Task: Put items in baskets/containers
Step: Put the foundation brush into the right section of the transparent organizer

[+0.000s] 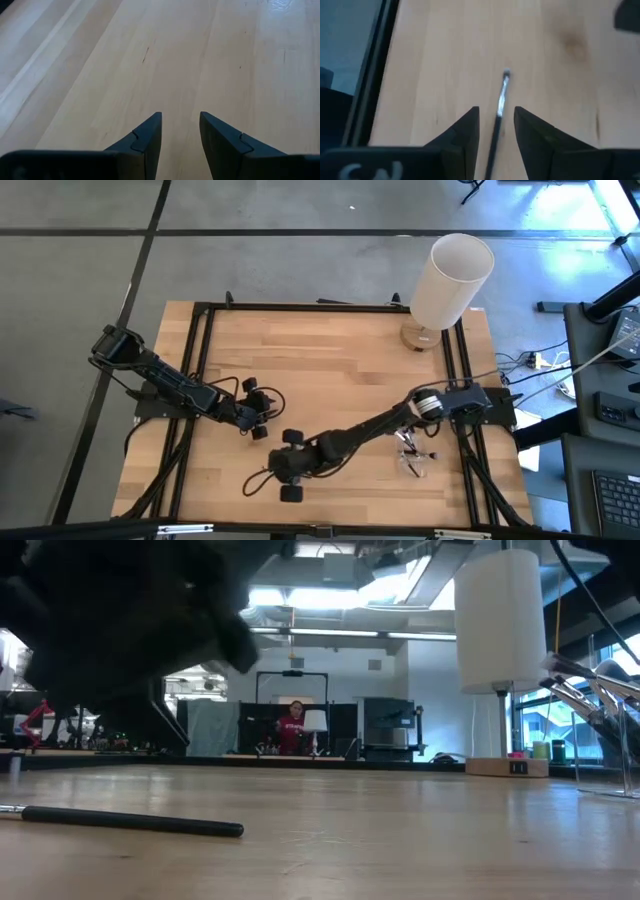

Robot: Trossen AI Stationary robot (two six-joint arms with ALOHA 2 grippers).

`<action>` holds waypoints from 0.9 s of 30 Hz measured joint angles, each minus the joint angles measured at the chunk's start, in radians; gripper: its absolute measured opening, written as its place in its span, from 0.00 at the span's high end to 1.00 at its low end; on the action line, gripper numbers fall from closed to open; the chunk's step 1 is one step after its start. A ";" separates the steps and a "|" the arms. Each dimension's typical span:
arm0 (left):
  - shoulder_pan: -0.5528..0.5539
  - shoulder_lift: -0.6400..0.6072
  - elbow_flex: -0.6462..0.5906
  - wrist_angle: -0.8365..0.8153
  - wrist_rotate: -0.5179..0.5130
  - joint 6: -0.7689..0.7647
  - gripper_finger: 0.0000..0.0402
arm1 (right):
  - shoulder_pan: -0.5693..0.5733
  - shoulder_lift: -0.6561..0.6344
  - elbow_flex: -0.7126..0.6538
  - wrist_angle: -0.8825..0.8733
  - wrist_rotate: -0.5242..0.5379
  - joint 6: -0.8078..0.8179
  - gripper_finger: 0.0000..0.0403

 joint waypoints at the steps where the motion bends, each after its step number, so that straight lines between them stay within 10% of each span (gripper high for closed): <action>1: 0.000 0.000 0.000 -0.002 0.001 -0.003 0.68 | 0.000 0.021 0.024 0.005 0.001 -0.008 0.70; 16: -0.001 0.000 0.000 -0.020 -0.006 -0.024 0.68 | 0.000 0.154 0.072 -0.062 0.006 -0.034 0.71; 27: -0.001 0.000 0.000 -0.021 -0.011 -0.024 0.68 | -0.011 0.155 0.068 -0.263 0.032 -0.015 0.97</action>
